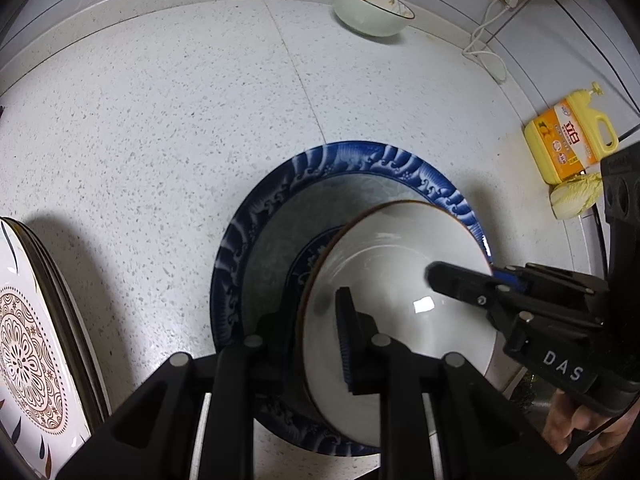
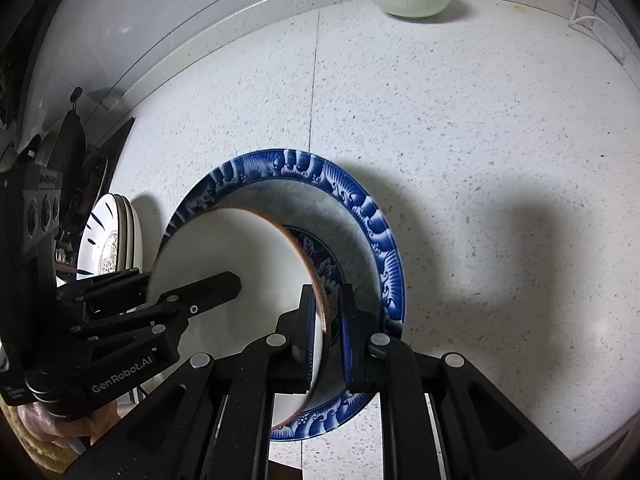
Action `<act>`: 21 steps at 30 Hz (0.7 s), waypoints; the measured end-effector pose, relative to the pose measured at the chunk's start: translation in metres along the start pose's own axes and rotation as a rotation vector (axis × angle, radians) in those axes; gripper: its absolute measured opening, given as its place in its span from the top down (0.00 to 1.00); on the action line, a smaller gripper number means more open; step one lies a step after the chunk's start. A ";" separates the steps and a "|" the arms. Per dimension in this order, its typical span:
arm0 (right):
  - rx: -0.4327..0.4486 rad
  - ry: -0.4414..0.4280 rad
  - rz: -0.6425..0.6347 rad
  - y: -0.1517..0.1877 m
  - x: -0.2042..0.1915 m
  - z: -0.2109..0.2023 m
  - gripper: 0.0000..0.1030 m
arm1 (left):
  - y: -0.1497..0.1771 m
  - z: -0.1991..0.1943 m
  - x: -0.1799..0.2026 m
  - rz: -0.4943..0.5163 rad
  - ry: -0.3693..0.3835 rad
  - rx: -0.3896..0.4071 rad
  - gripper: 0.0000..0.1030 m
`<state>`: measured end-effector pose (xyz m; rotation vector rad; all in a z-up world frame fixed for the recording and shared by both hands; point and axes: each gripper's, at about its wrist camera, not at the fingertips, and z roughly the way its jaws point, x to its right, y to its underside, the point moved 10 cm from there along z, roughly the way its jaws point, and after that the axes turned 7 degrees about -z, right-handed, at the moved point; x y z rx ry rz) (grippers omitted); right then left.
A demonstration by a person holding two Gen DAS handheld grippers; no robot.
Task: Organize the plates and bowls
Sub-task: 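Lower the white bowl into the blue-and-white plate and open both grippers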
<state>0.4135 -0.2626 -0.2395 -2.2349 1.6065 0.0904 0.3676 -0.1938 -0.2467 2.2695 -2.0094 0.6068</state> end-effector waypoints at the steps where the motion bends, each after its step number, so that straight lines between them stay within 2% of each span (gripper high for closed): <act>1: 0.003 0.009 -0.004 0.000 0.001 -0.002 0.90 | -0.001 -0.001 0.000 -0.004 0.002 0.003 0.82; 11: 0.072 0.005 -0.006 -0.008 0.000 -0.021 0.90 | -0.008 -0.021 0.005 0.021 0.009 0.061 0.82; 21: 0.131 -0.016 0.045 -0.019 0.007 -0.039 0.86 | -0.018 -0.039 0.003 0.021 0.012 0.079 0.82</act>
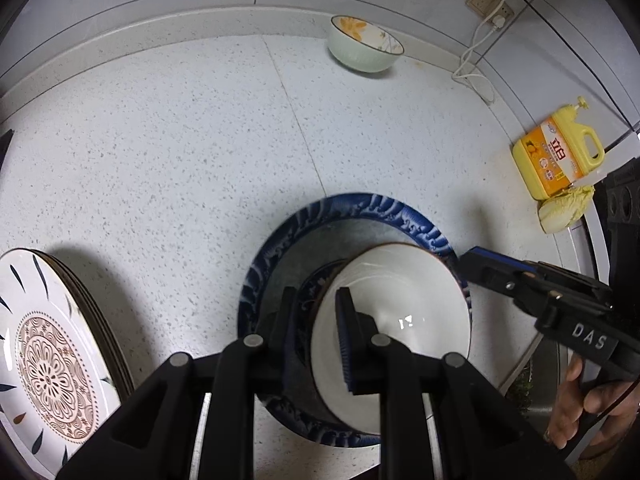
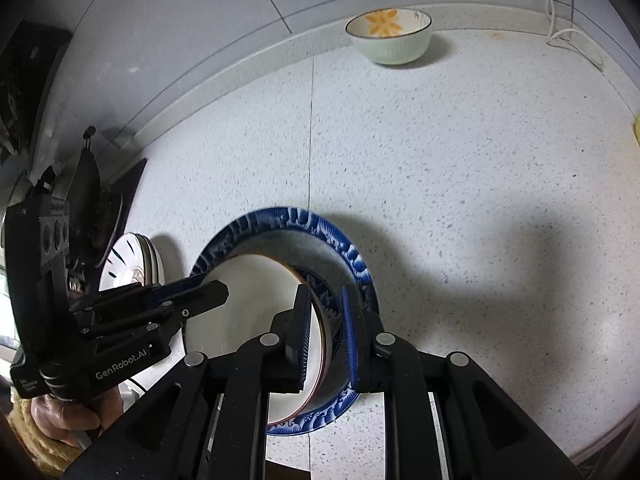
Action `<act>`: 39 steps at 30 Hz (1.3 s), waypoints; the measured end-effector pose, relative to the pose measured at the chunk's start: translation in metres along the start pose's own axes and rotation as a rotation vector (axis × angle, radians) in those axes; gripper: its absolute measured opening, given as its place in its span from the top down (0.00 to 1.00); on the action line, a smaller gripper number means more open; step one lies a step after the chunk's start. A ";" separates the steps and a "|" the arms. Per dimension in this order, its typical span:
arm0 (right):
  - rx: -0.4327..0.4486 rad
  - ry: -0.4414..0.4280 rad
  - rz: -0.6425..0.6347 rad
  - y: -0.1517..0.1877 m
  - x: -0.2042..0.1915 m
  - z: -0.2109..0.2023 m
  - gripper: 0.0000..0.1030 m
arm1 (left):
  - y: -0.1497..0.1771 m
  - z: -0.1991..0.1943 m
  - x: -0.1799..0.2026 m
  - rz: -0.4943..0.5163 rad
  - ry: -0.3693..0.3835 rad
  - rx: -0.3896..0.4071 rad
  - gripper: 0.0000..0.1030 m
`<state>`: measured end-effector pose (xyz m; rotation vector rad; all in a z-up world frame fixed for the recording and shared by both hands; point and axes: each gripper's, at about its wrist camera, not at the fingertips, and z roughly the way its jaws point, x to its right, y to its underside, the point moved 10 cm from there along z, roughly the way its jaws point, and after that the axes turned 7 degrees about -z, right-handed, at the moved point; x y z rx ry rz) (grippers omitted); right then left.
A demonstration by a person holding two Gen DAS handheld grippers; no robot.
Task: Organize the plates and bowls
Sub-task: 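Lower the white bowl into the blue-and-white plate and open both grippers, then move both grippers to the yellow-flower bowl and grip its rim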
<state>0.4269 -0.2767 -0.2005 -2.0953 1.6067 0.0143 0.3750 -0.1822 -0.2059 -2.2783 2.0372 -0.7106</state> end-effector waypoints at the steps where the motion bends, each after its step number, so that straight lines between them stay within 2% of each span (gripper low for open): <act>1: 0.006 -0.002 0.002 -0.002 0.000 -0.002 0.86 | -0.002 -0.001 -0.001 0.000 -0.002 0.003 0.82; 3: 0.016 0.002 0.001 -0.006 0.002 -0.006 0.86 | -0.002 -0.001 -0.002 -0.004 0.010 -0.011 0.82; 10: 0.042 0.011 0.027 -0.016 0.019 -0.013 0.74 | -0.003 -0.008 -0.004 0.000 0.031 -0.022 0.82; 19: 0.048 0.012 0.043 -0.028 0.036 -0.008 0.73 | -0.015 -0.021 -0.002 0.012 0.034 -0.007 0.82; 24: 0.052 0.014 0.036 -0.038 0.046 0.000 0.69 | -0.034 -0.016 0.010 0.048 0.011 -0.016 0.82; 26: 0.061 0.014 0.043 -0.047 0.053 0.001 0.69 | -0.049 -0.010 0.019 0.069 0.000 -0.017 0.81; 27: 0.066 0.017 0.041 -0.051 0.055 0.000 0.69 | -0.057 -0.007 0.023 0.078 -0.005 -0.015 0.75; 28: 0.080 0.026 0.039 -0.061 0.062 -0.002 0.69 | -0.067 -0.003 0.029 0.085 -0.005 -0.012 0.58; 29: 0.094 0.034 0.039 -0.069 0.067 -0.005 0.67 | -0.078 0.003 0.034 0.087 0.007 -0.015 0.47; 34: 0.138 0.066 0.036 -0.122 0.097 -0.008 0.63 | -0.147 0.031 0.044 0.045 0.019 0.005 0.46; 39: 0.134 0.083 0.029 -0.175 0.122 0.007 0.63 | -0.224 0.060 0.045 -0.021 0.025 0.047 0.46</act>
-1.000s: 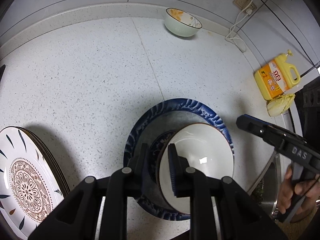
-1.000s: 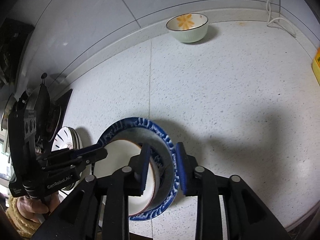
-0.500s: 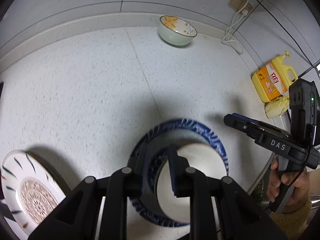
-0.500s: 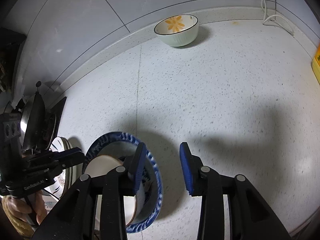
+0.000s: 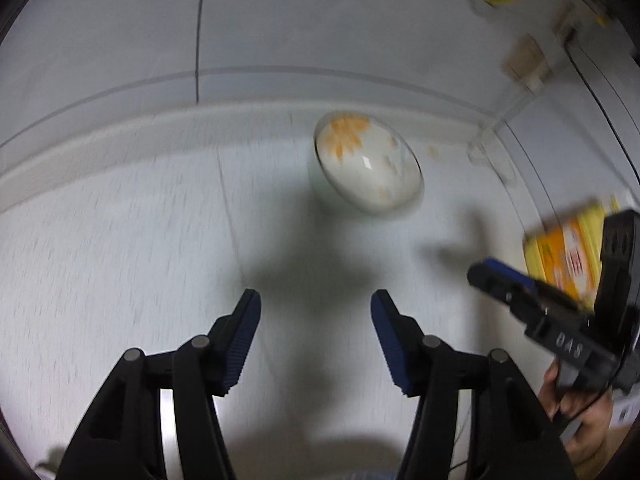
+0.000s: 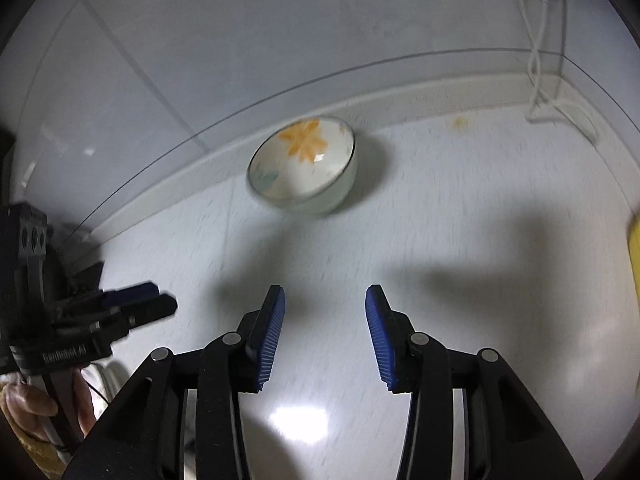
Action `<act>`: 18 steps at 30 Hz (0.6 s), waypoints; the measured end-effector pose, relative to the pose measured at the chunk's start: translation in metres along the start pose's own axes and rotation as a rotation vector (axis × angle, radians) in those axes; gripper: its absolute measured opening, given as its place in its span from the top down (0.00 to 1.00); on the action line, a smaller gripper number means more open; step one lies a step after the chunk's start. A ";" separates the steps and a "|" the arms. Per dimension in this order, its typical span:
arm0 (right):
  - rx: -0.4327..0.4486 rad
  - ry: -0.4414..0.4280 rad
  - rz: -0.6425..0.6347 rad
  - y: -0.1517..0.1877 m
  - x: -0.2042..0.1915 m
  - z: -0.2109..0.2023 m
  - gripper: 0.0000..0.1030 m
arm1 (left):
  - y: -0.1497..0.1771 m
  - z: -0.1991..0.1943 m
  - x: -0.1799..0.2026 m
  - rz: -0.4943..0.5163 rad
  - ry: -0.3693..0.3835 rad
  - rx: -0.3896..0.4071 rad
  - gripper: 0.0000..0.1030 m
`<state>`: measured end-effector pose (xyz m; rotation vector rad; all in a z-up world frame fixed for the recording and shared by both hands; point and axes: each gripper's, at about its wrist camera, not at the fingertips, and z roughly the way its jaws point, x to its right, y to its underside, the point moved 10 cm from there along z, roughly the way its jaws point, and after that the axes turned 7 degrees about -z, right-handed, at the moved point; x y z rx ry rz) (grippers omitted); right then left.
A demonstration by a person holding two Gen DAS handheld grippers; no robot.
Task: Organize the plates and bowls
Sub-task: 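Move both grippers to the yellow-flower bowl and grip its rim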
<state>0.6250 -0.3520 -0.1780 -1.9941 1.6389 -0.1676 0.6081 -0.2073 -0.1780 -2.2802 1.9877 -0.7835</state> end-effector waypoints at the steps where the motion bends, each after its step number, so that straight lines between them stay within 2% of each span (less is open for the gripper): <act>1: -0.001 0.004 0.005 -0.009 0.005 0.005 0.63 | -0.013 0.008 0.001 -0.007 0.003 0.000 0.46; 4: -0.002 -0.006 0.019 -0.037 0.014 0.022 0.63 | -0.049 0.033 0.003 -0.035 0.010 0.005 0.46; 8: -0.022 -0.018 0.013 -0.062 0.018 0.047 0.63 | -0.074 0.063 0.002 -0.040 -0.016 -0.008 0.46; 12: -0.057 -0.028 0.018 -0.070 0.022 0.072 0.63 | -0.085 0.087 -0.003 -0.037 -0.045 -0.025 0.46; 18: -0.116 -0.024 0.021 -0.071 0.031 0.103 0.63 | -0.091 0.114 0.000 -0.037 -0.045 -0.053 0.46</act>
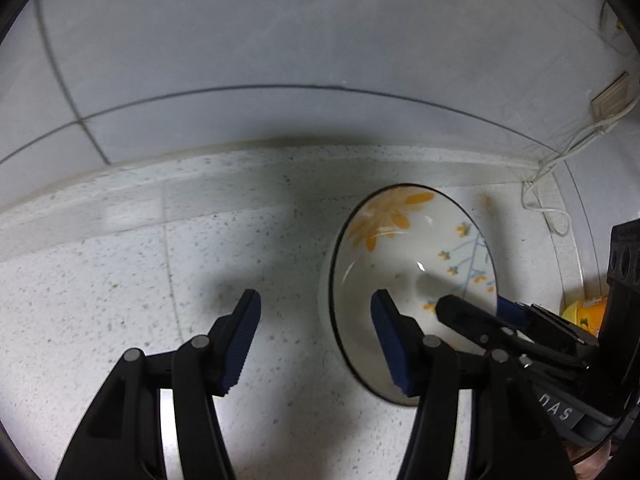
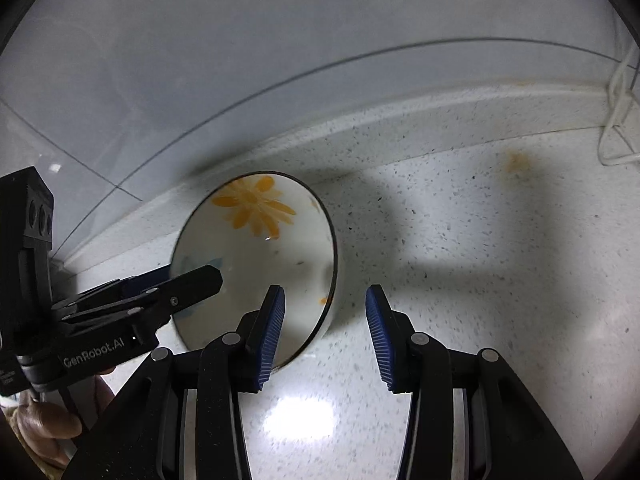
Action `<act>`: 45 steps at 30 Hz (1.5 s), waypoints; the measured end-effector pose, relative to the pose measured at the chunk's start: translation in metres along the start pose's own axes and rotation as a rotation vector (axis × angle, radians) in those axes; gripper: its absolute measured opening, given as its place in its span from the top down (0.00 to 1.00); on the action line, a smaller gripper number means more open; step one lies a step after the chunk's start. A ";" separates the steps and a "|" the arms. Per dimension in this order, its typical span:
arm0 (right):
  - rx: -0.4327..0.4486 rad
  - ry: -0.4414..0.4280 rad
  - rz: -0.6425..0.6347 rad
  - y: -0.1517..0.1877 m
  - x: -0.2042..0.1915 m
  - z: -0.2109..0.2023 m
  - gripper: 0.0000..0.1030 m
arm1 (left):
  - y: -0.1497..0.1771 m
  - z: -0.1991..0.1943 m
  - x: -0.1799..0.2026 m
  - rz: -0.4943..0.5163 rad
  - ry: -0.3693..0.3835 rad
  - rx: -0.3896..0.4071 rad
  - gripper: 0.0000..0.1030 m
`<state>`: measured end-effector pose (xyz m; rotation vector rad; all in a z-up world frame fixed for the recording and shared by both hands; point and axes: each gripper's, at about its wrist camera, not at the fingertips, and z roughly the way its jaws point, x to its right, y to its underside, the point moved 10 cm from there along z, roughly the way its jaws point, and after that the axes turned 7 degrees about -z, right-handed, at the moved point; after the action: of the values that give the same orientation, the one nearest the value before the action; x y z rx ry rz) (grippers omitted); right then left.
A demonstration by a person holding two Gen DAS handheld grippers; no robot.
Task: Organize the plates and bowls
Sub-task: 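Move both grippers to the yellow-flower bowl and grip its rim, then lift the yellow-flower bowl with both grippers and carry it over the white bowl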
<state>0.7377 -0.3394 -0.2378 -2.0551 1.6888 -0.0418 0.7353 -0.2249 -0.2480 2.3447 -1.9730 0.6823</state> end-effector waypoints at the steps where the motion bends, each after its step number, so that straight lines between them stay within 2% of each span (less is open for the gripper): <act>1: -0.005 0.002 -0.001 0.000 0.001 0.003 0.63 | 0.000 0.003 0.002 0.004 0.003 -0.005 0.46; 6: -0.019 -0.005 -0.017 0.004 -0.001 0.014 0.63 | 0.002 0.021 0.009 0.009 0.013 -0.041 0.48; 9: -0.017 -0.024 -0.008 0.007 0.001 0.017 0.68 | 0.002 0.024 0.014 0.009 0.037 -0.039 0.50; 11: -0.010 -0.038 -0.004 0.001 -0.004 0.022 0.78 | 0.004 0.025 0.018 0.001 0.059 -0.049 0.68; 15: -0.003 -0.018 -0.010 0.002 -0.008 0.021 0.82 | 0.009 0.028 0.023 0.004 0.053 -0.055 0.82; 18: -0.005 0.000 -0.010 0.004 -0.009 0.021 0.84 | 0.019 0.024 0.024 -0.008 0.074 -0.072 0.85; 24: -0.017 0.013 -0.002 0.031 -0.020 0.010 0.88 | 0.050 0.001 0.028 0.016 0.059 -0.070 0.86; 30: 0.003 0.024 -0.009 0.080 -0.045 -0.028 0.88 | 0.102 -0.043 0.032 0.019 0.087 -0.077 0.86; 35: 0.038 0.030 -0.008 0.119 -0.069 -0.080 0.88 | 0.159 -0.102 0.018 0.018 0.141 -0.079 0.86; 40: 0.071 0.024 -0.011 0.171 -0.121 -0.129 0.88 | 0.220 -0.158 -0.009 -0.002 0.190 -0.086 0.86; 45: 0.053 0.023 -0.036 0.213 -0.152 -0.152 0.88 | 0.283 -0.188 -0.045 -0.012 0.182 -0.100 0.86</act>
<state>0.4582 -0.2757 -0.1422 -2.0534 1.6466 -0.1209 0.4031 -0.1901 -0.1692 2.1526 -1.8700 0.7475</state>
